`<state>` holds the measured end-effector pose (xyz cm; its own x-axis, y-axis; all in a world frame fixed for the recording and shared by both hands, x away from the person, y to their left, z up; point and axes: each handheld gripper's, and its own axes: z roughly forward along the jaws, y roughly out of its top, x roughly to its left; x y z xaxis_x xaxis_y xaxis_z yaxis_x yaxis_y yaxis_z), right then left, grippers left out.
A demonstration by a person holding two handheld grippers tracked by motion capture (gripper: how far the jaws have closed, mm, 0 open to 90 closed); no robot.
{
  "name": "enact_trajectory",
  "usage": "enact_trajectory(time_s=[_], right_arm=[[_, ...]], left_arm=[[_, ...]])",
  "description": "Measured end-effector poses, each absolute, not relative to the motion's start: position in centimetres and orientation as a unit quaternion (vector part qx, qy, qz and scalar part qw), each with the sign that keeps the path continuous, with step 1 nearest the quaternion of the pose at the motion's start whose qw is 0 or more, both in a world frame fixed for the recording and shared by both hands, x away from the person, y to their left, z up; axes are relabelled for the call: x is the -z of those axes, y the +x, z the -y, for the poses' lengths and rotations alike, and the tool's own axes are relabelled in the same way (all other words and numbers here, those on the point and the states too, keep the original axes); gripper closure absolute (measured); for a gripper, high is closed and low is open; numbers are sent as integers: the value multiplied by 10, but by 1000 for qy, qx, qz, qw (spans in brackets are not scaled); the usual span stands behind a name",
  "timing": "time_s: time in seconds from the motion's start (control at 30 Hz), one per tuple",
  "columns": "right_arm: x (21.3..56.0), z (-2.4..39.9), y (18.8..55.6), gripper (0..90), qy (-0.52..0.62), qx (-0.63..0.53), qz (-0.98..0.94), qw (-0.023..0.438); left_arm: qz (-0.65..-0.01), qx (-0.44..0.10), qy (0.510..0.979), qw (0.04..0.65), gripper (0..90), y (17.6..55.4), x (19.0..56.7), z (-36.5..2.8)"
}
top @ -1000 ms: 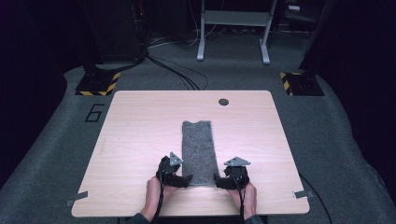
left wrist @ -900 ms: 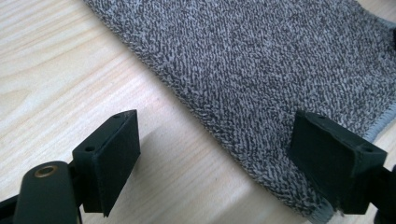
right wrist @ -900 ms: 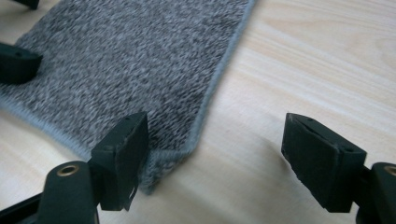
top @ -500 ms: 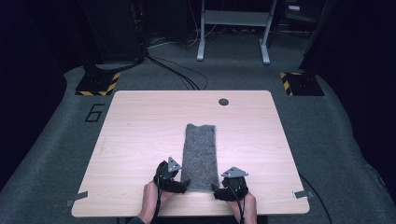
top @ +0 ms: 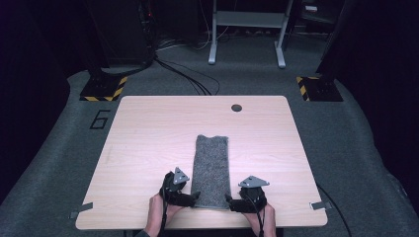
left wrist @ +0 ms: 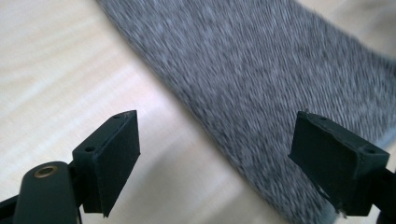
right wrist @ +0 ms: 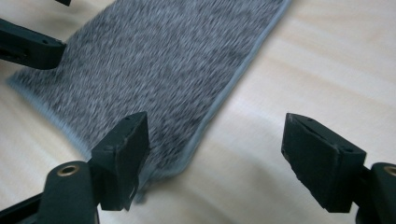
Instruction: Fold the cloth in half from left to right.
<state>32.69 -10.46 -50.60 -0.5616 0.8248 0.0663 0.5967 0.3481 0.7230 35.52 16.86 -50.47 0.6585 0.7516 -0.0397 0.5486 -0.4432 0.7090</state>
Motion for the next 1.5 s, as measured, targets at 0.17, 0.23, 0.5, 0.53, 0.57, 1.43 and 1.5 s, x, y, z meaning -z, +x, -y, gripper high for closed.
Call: enact_trajectory(time_s=[0.17,0.23,0.5,0.53,0.57,1.43,1.5], right_arm=[[494,110,350,228,441,-372,-800,164],[490,111,361,227,441,-368,-801,166],[481,103,414,220,436,-363,-806,166],[481,103,419,220,434,-362,-807,169],[480,102,426,220,435,-362,-806,171],[504,67,533,454,486,-312,-797,175],[507,66,535,480,488,-308,-798,173]], left_arm=[[-399,-145,831,359,154,383,494,-176],[-405,-143,829,358,154,396,489,-177],[-432,-144,817,353,150,447,486,-175],[-433,-147,819,347,150,453,486,-174],[-437,-146,816,349,150,459,487,-172],[-469,-168,810,307,382,534,506,-138],[-468,-167,813,304,405,535,507,-138]])
